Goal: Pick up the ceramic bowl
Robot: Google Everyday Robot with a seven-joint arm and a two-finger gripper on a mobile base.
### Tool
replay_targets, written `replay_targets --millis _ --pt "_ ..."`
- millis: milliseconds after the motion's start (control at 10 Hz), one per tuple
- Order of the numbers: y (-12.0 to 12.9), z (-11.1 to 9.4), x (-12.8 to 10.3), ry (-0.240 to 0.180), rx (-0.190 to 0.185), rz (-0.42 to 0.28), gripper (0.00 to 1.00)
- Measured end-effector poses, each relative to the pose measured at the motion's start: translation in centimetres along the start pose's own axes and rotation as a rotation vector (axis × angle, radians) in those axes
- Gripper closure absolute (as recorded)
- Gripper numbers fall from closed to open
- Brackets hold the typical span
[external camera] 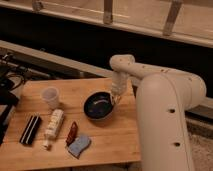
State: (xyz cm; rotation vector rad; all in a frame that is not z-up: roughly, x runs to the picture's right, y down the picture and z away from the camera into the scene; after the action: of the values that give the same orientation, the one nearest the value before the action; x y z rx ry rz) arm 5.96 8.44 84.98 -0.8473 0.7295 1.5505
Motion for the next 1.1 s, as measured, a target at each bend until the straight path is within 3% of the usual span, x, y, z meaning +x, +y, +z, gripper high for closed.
replay_targets --millis 200,500,800,1100 --pt "0.9 -1.1 0.2 -0.007 -0.001 -0.032 0.97" --pt "2.8 -4.4 0.6 -0.021 -0.004 -0.069 0.97" --pt "4.0 -5.1 1.0 -0.025 -0.005 -0.096 0.97" --pt "5.2 -7.2 1.6 -0.034 -0.011 -0.123 0.97"
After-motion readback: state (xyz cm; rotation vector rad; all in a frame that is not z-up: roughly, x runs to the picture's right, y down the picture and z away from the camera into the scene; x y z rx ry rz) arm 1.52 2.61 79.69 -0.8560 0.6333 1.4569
